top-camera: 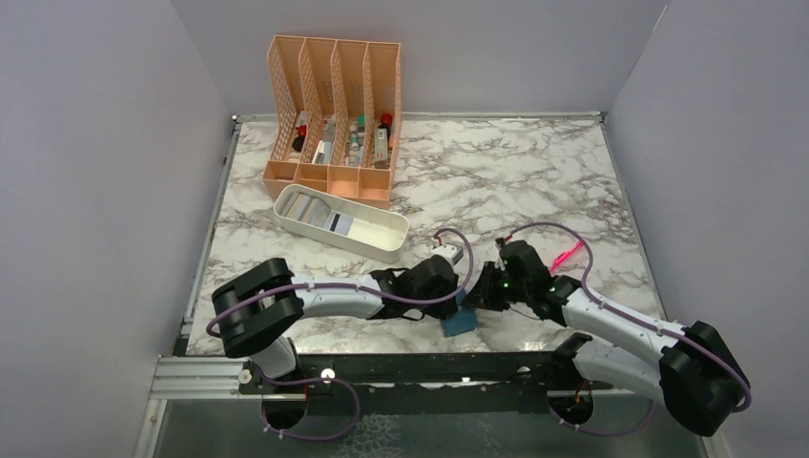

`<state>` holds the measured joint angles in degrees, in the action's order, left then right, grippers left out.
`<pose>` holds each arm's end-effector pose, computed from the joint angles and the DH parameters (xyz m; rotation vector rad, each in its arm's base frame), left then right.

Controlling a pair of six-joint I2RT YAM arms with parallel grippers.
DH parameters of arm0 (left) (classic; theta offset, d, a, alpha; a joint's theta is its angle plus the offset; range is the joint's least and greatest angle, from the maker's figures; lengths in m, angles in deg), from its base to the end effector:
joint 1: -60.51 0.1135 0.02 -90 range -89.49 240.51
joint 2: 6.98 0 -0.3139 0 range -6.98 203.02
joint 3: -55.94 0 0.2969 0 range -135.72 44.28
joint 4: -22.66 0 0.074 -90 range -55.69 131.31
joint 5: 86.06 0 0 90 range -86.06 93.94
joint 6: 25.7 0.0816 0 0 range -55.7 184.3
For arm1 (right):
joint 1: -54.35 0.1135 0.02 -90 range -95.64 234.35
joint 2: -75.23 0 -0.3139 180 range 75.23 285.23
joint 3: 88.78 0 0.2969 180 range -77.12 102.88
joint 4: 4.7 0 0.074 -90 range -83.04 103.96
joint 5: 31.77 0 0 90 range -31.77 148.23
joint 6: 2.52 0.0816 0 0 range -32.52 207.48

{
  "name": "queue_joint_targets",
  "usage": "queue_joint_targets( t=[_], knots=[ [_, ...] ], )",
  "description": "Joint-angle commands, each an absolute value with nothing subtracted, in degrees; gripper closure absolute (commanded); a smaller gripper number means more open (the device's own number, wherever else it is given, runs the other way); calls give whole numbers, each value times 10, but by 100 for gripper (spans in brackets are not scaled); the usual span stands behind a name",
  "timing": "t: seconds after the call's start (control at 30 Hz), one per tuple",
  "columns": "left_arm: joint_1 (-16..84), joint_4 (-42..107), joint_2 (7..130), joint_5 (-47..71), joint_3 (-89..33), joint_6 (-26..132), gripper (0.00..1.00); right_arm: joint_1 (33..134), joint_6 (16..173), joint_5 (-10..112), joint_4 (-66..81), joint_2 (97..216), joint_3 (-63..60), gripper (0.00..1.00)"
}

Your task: Put the credit cards into the card holder

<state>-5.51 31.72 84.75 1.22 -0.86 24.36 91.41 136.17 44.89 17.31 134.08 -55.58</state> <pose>0.1599 -0.3500 0.1493 0.5400 2.4432 -0.8124 0.1711 0.1528 0.1402 0.1465 2.6028 0.9094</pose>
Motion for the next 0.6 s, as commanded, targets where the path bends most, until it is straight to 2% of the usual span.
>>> queue_joint_targets(
  t=[0.0, 0.3, 0.47, 0.57],
  knots=[
    [-54, 374, 818, -16, -25, 241, 67, 914, 1362, 455, 200, 1322, -549, 84],
    [-54, 416, 844, -39, -52, 271, 52, 913, 1323, 593, 340, 1281, -488, 82],
    [-54, 426, 878, -32, -73, 281, 50, 914, 1326, 542, 289, 1297, -510, 82],
    [-53, 444, 897, -36, -83, 284, 52, 913, 1340, 498, 242, 1316, -533, 84]
  ],
)
